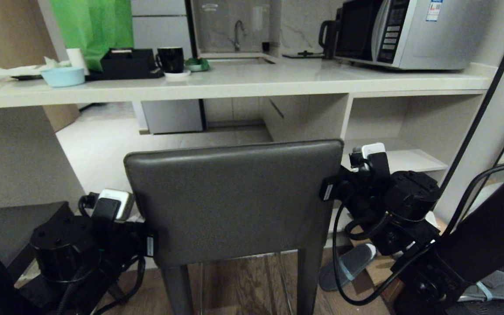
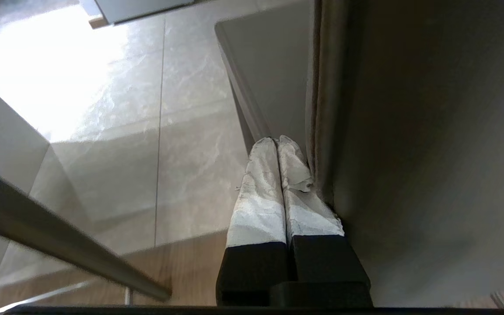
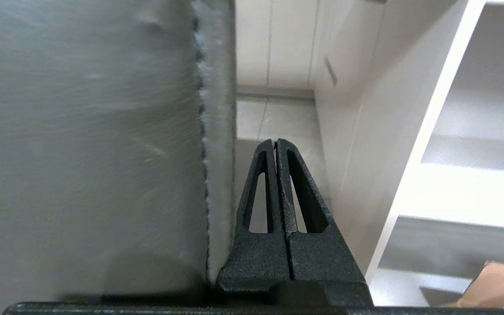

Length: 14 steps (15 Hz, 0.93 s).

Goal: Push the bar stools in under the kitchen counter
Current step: Push the gray chair back under the dining table

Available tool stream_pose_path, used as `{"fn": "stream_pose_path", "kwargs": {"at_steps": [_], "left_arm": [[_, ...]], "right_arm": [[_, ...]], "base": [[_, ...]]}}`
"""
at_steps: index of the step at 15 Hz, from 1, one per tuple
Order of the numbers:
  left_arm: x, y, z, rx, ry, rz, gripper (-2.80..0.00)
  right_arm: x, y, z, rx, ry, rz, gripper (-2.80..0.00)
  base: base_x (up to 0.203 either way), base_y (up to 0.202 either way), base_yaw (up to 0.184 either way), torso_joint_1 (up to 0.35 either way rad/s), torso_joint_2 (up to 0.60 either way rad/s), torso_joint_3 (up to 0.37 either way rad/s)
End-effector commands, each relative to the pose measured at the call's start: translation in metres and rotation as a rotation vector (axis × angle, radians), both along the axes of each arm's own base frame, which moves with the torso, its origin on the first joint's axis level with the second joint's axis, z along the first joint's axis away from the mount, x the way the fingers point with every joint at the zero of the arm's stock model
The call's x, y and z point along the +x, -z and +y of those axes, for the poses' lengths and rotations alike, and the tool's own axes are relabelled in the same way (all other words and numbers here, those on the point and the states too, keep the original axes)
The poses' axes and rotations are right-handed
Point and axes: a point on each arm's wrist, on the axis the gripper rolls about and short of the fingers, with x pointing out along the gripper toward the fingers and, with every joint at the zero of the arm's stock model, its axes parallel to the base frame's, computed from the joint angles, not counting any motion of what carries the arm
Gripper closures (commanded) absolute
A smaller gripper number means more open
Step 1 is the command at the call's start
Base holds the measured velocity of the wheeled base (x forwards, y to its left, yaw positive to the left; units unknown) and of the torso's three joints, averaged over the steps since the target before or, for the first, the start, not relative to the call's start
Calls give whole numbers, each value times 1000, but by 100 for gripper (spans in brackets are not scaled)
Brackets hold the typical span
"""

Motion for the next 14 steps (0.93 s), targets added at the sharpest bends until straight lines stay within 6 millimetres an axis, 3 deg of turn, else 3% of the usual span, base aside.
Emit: {"fn": "stream_pose_path", "kwargs": {"at_steps": [1, 3, 7, 12, 14], "left_arm": [[-56, 5, -48, 16, 312, 31, 0], [-71, 13, -47, 23, 351, 89, 0], [-76, 22, -45, 34, 357, 139, 0], [-40, 24, -38, 14, 195, 121, 0], [-38, 24, -38, 10, 185, 117, 0]], "right_arm": [[-1, 9, 0, -12, -1, 17, 0], [-6, 15, -3, -29, -6, 44, 0], [-14, 27, -8, -63, -9, 97, 0], [-12, 27, -7, -62, -18, 91, 0], [-10, 28, -5, -60, -20, 87, 0]], "base": [[0, 0, 0, 0, 0, 0], [0, 0, 0, 0, 0, 0], [0, 0, 0, 0, 0, 0], [0, 0, 0, 0, 0, 0], [0, 0, 0, 0, 0, 0]]}}
